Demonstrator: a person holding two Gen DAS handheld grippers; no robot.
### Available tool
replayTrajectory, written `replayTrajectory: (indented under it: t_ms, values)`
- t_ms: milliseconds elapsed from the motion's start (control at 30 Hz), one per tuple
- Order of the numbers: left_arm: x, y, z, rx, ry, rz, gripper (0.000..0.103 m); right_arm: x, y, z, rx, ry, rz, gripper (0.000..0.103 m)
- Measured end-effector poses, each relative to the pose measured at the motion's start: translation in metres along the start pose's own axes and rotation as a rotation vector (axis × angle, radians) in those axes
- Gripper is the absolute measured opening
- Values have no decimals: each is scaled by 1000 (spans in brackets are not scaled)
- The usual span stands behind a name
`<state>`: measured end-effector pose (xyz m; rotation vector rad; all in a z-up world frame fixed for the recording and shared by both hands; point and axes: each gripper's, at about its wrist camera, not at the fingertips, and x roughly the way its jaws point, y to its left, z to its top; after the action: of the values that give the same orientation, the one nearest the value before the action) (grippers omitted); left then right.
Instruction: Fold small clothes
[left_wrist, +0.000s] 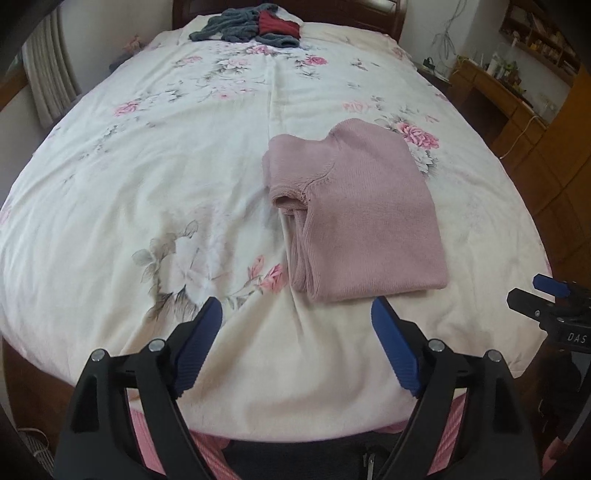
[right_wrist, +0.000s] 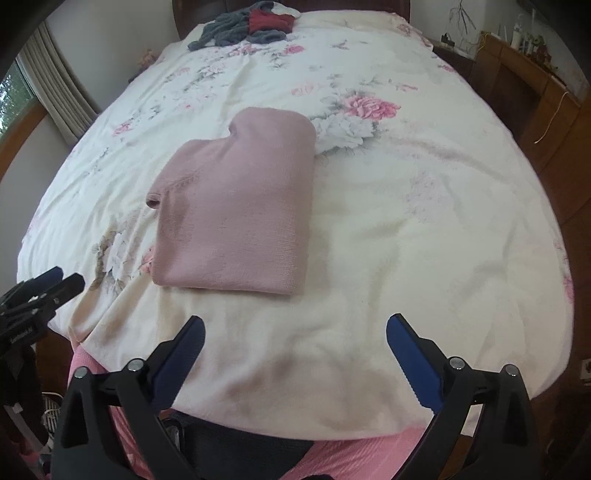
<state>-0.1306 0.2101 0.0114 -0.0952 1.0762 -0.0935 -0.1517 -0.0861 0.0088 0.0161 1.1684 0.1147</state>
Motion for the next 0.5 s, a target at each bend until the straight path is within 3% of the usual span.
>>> replayTrajectory:
  t_ms: [233,500]
  values:
    - [-23,-2,-6,-10,-32,35,84,-26,18,-1,-33,-38,-67,99]
    - [-41,-11,-4,8,-70,66,85,-42,26,1,-54,-63,-74,99]
